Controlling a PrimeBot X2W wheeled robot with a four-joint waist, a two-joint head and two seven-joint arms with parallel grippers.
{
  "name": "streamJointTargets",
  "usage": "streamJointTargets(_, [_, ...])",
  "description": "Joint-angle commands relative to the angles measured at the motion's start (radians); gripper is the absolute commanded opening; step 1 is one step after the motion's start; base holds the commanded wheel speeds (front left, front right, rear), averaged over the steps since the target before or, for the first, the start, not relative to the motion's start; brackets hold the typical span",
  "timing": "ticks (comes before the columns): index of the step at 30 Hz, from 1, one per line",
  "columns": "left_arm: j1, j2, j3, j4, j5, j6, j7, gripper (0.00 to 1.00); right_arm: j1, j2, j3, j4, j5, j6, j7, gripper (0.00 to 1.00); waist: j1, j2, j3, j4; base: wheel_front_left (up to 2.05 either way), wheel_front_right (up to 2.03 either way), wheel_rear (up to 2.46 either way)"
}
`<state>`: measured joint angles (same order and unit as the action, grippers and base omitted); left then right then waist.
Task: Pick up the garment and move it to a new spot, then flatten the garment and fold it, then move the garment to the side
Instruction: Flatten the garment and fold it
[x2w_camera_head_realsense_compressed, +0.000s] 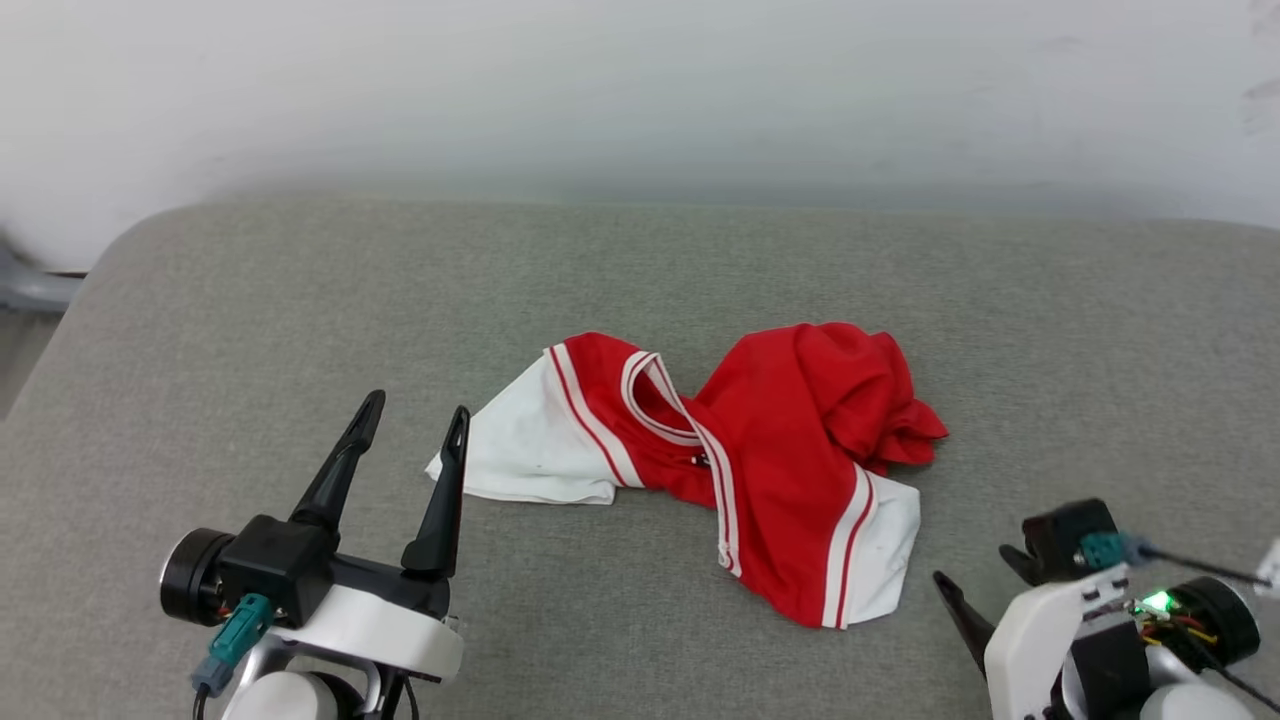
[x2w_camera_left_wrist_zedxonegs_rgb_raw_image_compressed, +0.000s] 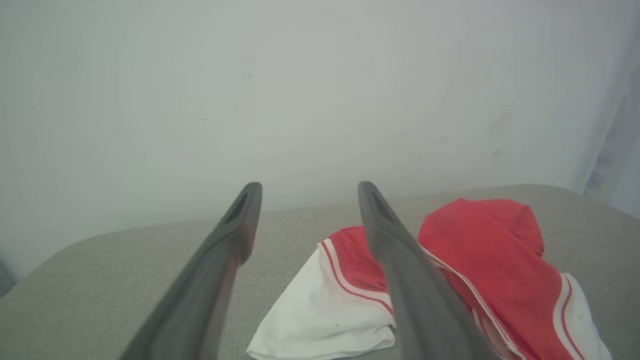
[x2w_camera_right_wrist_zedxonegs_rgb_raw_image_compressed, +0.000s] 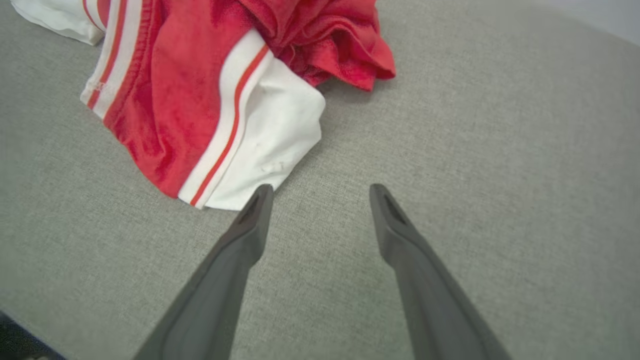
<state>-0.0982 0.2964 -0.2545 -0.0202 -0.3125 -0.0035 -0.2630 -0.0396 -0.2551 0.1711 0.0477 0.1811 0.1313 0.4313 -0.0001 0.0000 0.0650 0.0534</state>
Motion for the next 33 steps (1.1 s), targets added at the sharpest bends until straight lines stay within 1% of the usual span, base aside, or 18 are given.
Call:
streamJointTargets(1, [0.007,-0.007,0.007,-0.005,0.013,-0.010,-0.002,1.00,-0.011,-0.013,0.011,-0.014,0.018,-0.001,0.040,1.00,0.0001,0.0000,0.007,0.010,0.00,0.00,0.00])
streamJointTargets(3, [0.002,-0.030,0.022,-0.012,0.043,-0.035,-0.002,1.00,-0.040,-0.053,0.026,-0.047,0.061,-0.001,0.170,1.00,0.0001,0.0000,0.016,0.026,0.00,0.00,0.00])
streamJointTargets(5, [-0.006,-0.050,0.037,-0.016,0.072,-0.055,-0.002,1.00,-0.062,-0.071,0.036,-0.070,0.101,-0.001,0.281,1.00,0.0001,0.0000,0.026,0.043,0.00,0.00,0.00])
streamJointTargets(7, [-0.009,-0.070,0.051,-0.016,0.094,-0.068,-0.002,1.00,-0.081,-0.072,0.037,-0.081,0.142,-0.001,0.378,1.00,0.0001,0.0000,0.036,0.059,0.00,0.00,0.00])
streamJointTargets(9, [-0.017,-0.086,0.058,-0.018,0.119,-0.080,-0.002,1.00,-0.108,-0.076,0.036,-0.084,0.157,-0.001,0.458,1.00,0.0001,0.0000,0.048,0.075,0.00,0.00,0.00])
streamJointTargets(13, [-0.024,-0.115,0.063,-0.022,0.155,-0.099,-0.002,1.00,-0.137,-0.054,0.038,-0.060,0.174,-0.001,0.569,1.00,0.0001,0.0000,0.065,0.107,0.00,0.00,0.00])
streamJointTargets(15, [-0.027,-0.130,0.065,-0.020,0.168,-0.106,-0.002,1.00,-0.148,-0.047,0.040,-0.042,0.167,-0.001,0.597,1.00,0.0001,0.0000,0.071,0.122,0.00,0.00,0.00])
streamJointTargets(17, [-0.029,-0.140,0.065,-0.017,0.180,-0.111,-0.002,1.00,-0.159,-0.049,0.053,-0.021,0.157,-0.001,0.603,1.00,0.0001,0.0000,0.078,0.135,0.00,0.00,0.00])
streamJointTargets(21, [-0.034,-0.155,0.066,-0.014,0.190,-0.119,-0.002,1.00,-0.172,-0.037,0.074,0.034,0.153,-0.001,0.576,1.00,0.0001,0.0000,0.089,0.155,0.00,0.00,0.00])
streamJointTargets(23, [-0.037,-0.160,0.068,-0.014,0.194,-0.121,-0.003,1.00,-0.178,-0.046,0.095,0.068,0.133,-0.001,0.558,1.00,0.0001,0.0000,0.093,0.163,0.00,0.00,0.00])
streamJointTargets(25, [-0.039,-0.164,0.069,-0.012,0.196,-0.124,-0.003,1.00,-0.171,-0.037,0.115,0.109,0.143,-0.001,0.547,1.00,0.0001,0.0000,0.096,0.168,0.00,0.00,0.00])
streamJointTargets(27, [-0.039,-0.166,0.069,-0.010,0.198,-0.125,-0.003,1.00,-0.164,-0.035,0.141,0.142,0.153,-0.001,0.546,0.12,0.0001,0.0000,0.095,0.171,0.00,0.00,0.00])
streamJointTargets(28, [-0.038,-0.166,0.069,-0.009,0.199,-0.125,-0.003,1.00,-0.161,-0.040,0.154,0.154,0.158,0.000,0.542,0.00,0.0001,0.0000,0.095,0.171,0.00,0.00,0.00])
streamJointTargets(30, [-0.033,-0.166,0.073,-0.006,0.200,-0.126,-0.003,1.00,-0.156,-0.054,0.174,0.171,0.162,-0.001,0.526,0.00,0.0001,0.0000,0.091,0.167,0.00,0.00,0.00])
streamJointTargets(33, [-0.022,-0.161,0.083,-0.002,0.200,-0.127,-0.003,1.00,-0.151,-0.092,0.204,0.180,0.159,-0.001,0.497,0.00,0.0001,0.0000,0.080,0.153,0.00,0.00,0.00])
